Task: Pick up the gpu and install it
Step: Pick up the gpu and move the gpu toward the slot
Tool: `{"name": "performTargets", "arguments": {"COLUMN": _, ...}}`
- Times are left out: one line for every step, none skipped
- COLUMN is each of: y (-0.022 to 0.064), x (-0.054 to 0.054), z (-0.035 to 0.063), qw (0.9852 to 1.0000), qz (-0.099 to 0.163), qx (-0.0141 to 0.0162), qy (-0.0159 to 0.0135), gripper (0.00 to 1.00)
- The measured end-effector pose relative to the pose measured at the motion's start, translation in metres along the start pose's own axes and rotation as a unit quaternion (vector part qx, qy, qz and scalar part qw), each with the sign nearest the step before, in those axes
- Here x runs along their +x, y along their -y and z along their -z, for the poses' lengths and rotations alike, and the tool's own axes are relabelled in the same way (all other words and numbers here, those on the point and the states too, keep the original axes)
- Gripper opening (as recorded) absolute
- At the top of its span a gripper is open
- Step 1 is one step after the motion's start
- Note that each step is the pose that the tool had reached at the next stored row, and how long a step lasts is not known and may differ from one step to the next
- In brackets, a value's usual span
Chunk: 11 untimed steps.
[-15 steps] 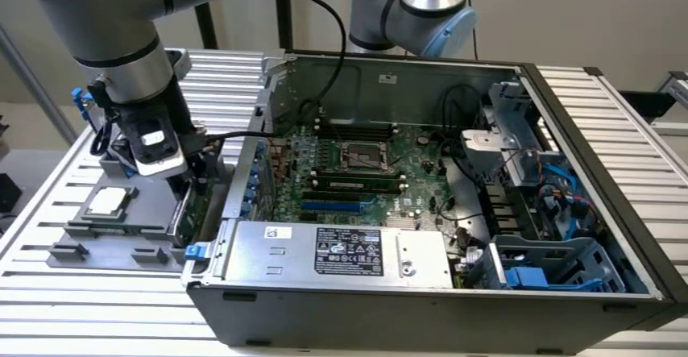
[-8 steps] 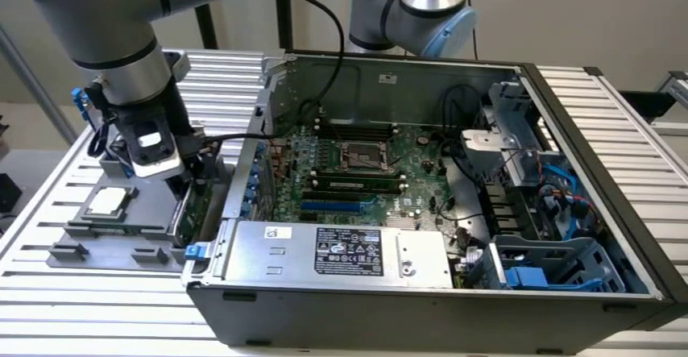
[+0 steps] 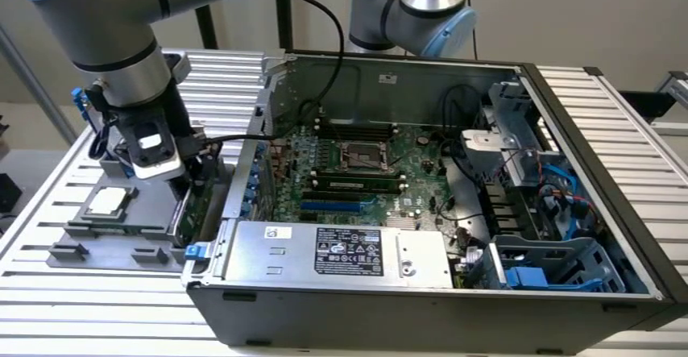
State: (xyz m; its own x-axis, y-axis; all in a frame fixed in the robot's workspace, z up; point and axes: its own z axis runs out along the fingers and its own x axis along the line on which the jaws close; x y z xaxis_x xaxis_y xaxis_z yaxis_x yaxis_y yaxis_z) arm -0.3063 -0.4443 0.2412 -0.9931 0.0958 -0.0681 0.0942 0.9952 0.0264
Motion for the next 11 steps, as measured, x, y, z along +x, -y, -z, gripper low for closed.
{"name": "performTargets", "arguments": {"y": 0.0, "x": 0.0, "z": -0.0001, "qw": 1.0, "qz": 0.0, "qx": 0.0, "qy": 0.0002, "gripper": 1.0}}
{"name": "performTargets", "arguments": {"y": 0.0, "x": 0.0001, "z": -0.0002, "qw": 1.0, "qz": 0.0, "qx": 0.0, "qy": 0.0004, "gripper": 1.0}}
{"name": "performTargets", "arguments": {"y": 0.0, "x": 0.0001, "z": -0.0004, "qw": 1.0, "qz": 0.0, "qx": 0.0, "qy": 0.0006, "gripper": 1.0}}
{"name": "performTargets", "arguments": {"y": 0.0001, "x": 0.0001, "z": -0.0006, "qw": 1.0, "qz": 0.0, "qx": 0.0, "qy": 0.0007, "gripper": 1.0}}
{"name": "performTargets", "arguments": {"y": 0.0001, "x": 0.0001, "z": -0.0007, "qw": 1.0, "qz": 0.0, "qx": 0.0, "qy": 0.0008, "gripper": 1.0}}
{"name": "performTargets", "arguments": {"y": 0.0, "x": 0.0001, "z": -0.001, "qw": 1.0, "qz": 0.0, "qx": 0.0, "qy": 0.0009, "gripper": 1.0}}
{"name": "performTargets", "arguments": {"y": 0.0, "x": 0.0001, "z": -0.0013, "qw": 1.0, "qz": -0.001, "qx": 0.0, "qy": 0.001, "gripper": 1.0}}
{"name": "performTargets", "arguments": {"y": 0.0, "x": 0.0002, "z": -0.0016, "qw": 1.0, "qz": -0.001, "qx": 0.0, "qy": 0.0012, "gripper": 1.0}}
{"name": "performTargets", "arguments": {"y": -0.0001, "x": 0.0002, "z": -0.0019, "qw": 1.0, "qz": -0.001, "qx": 0.0, "qy": 0.0012, "gripper": 1.0}}
{"name": "performTargets", "arguments": {"y": -0.0002, "x": 0.0002, "z": -0.0021, "qw": 1.0, "qz": -0.002, "qx": 0.0001, "qy": 0.0012, "gripper": 1.0}}
{"name": "performTargets", "arguments": {"y": -0.0004, "x": 0.0002, "z": -0.0024, "qw": 1.0, "qz": -0.002, "qx": 0.0, "qy": 0.0013, "gripper": 1.0}}
